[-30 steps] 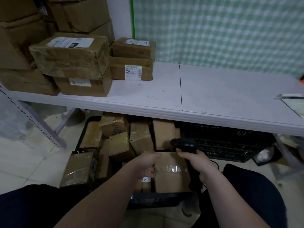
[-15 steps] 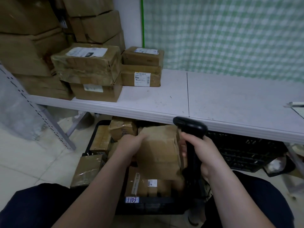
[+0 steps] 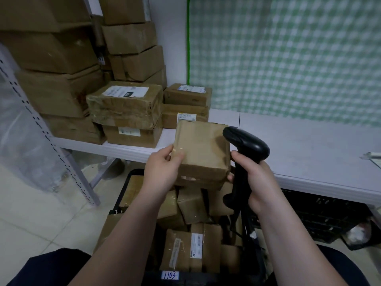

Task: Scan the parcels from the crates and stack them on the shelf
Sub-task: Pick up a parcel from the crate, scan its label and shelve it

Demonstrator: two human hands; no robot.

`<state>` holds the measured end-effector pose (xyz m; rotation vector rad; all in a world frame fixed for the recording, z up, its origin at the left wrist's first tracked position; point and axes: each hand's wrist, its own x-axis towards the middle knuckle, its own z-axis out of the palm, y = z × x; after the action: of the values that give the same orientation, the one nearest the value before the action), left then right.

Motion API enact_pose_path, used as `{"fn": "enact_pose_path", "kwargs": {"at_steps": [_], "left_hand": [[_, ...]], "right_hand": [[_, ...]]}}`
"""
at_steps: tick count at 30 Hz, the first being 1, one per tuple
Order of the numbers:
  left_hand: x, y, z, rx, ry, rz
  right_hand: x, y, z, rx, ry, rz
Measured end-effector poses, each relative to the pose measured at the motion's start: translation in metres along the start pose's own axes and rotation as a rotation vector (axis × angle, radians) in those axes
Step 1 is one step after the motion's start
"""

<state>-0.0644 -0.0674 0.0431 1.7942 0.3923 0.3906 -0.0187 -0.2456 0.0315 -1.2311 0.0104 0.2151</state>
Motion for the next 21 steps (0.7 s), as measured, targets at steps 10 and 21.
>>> {"fn": "enact_pose_path", "kwargs": {"at_steps": [10,21], "left_hand": [[0.015,-0.019,0.011,-0.021,-0.075,0.010],[0.026,-0.019,0.027,0.378,-0.118,-0.053]], "right_hand": [[0.017,-0.001,-0.002,0.056,0.018,0.084],[0.021,0.003,0.009,0.093,-0.039,0.110]]}}
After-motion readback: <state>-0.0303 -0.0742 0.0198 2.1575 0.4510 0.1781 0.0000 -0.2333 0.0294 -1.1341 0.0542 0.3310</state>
